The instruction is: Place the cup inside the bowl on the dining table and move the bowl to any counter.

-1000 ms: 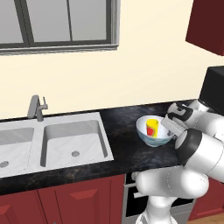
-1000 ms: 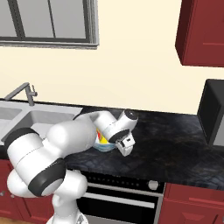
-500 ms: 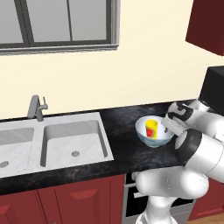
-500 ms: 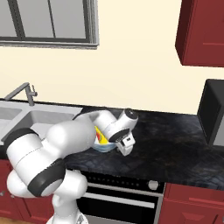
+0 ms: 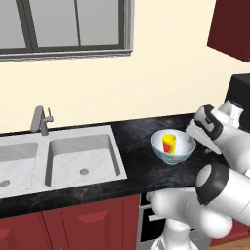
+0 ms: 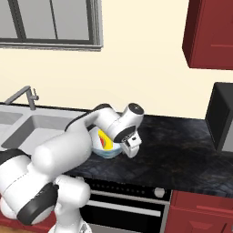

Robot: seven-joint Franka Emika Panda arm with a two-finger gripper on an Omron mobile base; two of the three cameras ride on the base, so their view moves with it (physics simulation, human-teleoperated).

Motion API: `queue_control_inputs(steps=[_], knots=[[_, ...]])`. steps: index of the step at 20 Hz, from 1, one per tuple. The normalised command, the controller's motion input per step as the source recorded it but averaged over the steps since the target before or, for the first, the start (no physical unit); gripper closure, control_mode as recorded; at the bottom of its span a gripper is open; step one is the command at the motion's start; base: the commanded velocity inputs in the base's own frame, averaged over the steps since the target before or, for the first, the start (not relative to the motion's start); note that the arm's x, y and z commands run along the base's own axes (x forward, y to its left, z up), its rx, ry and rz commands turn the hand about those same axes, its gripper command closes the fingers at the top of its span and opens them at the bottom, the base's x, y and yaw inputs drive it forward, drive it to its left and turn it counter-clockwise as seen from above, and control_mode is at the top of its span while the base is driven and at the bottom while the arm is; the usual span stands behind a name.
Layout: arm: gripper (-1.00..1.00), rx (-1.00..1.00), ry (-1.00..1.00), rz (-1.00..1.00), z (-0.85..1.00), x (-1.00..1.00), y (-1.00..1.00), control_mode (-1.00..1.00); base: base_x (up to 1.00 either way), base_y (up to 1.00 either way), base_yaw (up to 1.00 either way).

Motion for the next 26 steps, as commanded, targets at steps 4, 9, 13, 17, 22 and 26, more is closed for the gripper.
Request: queue_control_inputs(steps=[4, 9, 13, 17, 22, 26], knots=[[-1.0, -0.06, 0.0, 0.0, 0.31, -0.73, 0.04, -1.0, 0.0, 0.0, 0.0], [-1.0, -0.07, 0.0, 0.03, 0.39, -0.66, 0.32, -1.0, 0.0, 0.0, 0.0], [-1.0, -0.07, 0.0, 0.09, 0.4, -0.32, 0.44, -1.0, 0.0, 0.0, 0.0], [-1.0, -0.08, 0.0, 0.09, 0.39, -0.21, 0.47, -1.0, 0.0, 0.0, 0.0], [-1.0, -0.1, 0.0, 0.08, 0.41, -0.24, 0.38, -1.0, 0.0, 0.0, 0.0], [-1.0, -0.08, 0.0, 0.08, 0.37, -0.34, 0.34, -1.0, 0.0, 0.0, 0.0]])
